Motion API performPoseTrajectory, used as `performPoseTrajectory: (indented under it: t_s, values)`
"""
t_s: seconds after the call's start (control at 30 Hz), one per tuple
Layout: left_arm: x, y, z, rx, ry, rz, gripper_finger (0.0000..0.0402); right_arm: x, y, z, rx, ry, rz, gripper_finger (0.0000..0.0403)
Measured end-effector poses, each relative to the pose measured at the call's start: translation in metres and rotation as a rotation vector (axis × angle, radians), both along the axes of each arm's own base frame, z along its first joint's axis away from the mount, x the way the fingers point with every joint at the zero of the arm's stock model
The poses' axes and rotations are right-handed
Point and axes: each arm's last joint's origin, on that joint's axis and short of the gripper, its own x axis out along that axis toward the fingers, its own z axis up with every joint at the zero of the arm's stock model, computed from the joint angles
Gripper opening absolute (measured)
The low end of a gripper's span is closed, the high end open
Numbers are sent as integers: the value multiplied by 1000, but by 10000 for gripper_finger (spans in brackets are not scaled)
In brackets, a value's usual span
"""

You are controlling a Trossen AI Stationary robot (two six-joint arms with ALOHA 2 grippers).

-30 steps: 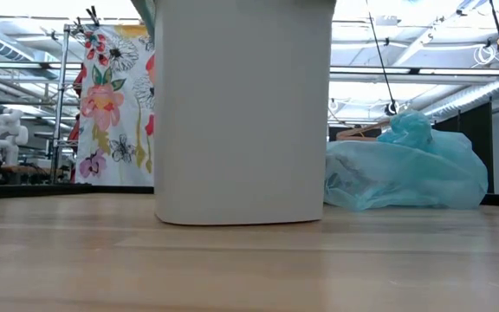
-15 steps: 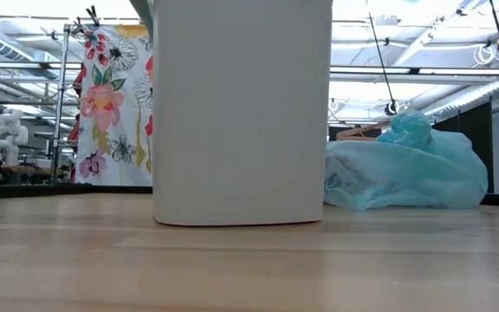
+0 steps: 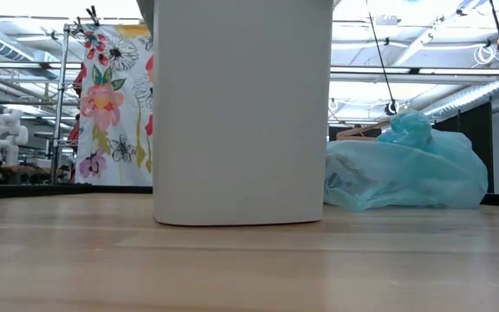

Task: Place trash/remove bag and relplace
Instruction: Insert the new blue trash bag into the white trash bin

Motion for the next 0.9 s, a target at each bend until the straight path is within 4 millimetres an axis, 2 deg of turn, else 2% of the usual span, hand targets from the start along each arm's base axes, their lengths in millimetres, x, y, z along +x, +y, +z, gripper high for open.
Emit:
performPoseTrajectory:
  t_s: [0.13, 0.23, 0.47, 0.63, 0.77, 0.9]
  values:
    - [-2, -2, 0, 19, -10, 19, 139, -12, 5, -2, -37, 18, -68, 135]
    - [-3, -3, 0, 30, -19, 31, 139, -16, 9, -2, -94, -40, -116, 135]
    - [-4, -2, 2, 13, -32, 67, 139, -15, 19, -9, -218, -130, -152, 135]
    - [-13, 6, 12, 4, -88, 143, 139, -34, 21, -8, -370, -207, -247, 135]
    - [-28, 19, 26, -4, -179, 239, 139, -56, 11, -4, -383, -242, -343, 134]
    - [-43, 32, 37, -19, -243, 300, 139, -83, -14, 0, -358, -305, -349, 122]
